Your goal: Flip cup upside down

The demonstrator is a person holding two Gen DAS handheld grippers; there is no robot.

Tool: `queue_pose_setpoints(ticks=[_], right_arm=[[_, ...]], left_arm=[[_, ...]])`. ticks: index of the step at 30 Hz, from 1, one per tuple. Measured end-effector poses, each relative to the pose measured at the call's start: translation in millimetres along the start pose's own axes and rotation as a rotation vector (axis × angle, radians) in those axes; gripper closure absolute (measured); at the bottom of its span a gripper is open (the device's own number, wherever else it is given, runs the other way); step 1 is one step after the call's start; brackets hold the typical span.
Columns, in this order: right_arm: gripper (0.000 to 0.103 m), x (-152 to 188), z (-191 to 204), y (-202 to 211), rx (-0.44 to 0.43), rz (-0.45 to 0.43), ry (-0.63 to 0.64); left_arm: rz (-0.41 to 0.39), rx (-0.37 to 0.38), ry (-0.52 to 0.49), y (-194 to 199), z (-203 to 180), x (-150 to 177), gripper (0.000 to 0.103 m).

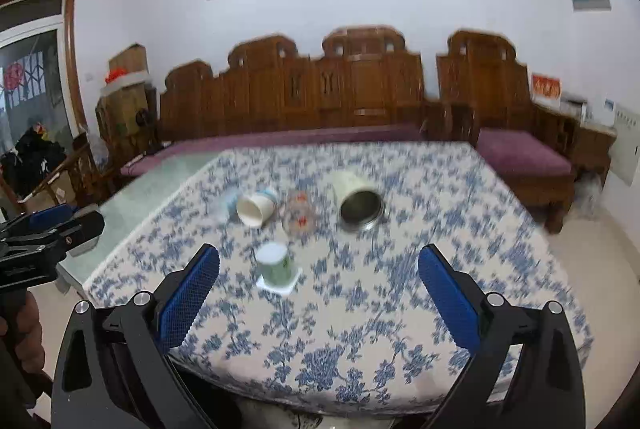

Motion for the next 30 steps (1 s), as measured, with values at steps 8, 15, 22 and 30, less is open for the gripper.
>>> queue_pose_setpoints(ticks=[8, 15, 22, 30], right_arm=[[0.003, -16, 17, 40, -0.014, -0.083, 0.021], [0.003, -17, 23, 44, -0.016, -0.093, 0.031], [0.003, -16, 24, 43, -0.016, -0.090, 0.030], [0.003, -14, 25, 41, -0.017, -0.088, 0.030]], left_arm=[[-0.055, -0.023, 0.010, 33, 4, -9, 0.008], [-0.059, -0.025, 0.014, 38, 3, -8, 0.008], [-0.059, -0.024, 0.013, 38, 2, -7, 0.008], [-0.059, -0.027, 0.009, 40, 1, -6, 0.008]])
Point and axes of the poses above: each gripper's, at about its wrist camera, not at the fingertips, and y roughly against the way its jaws point, z to its left, x to its underside, the point moved 6 cm from there along -y, roughly the way its jaws point, and after that the axes turned 15 degrees about -y, right-handed, at the moved point
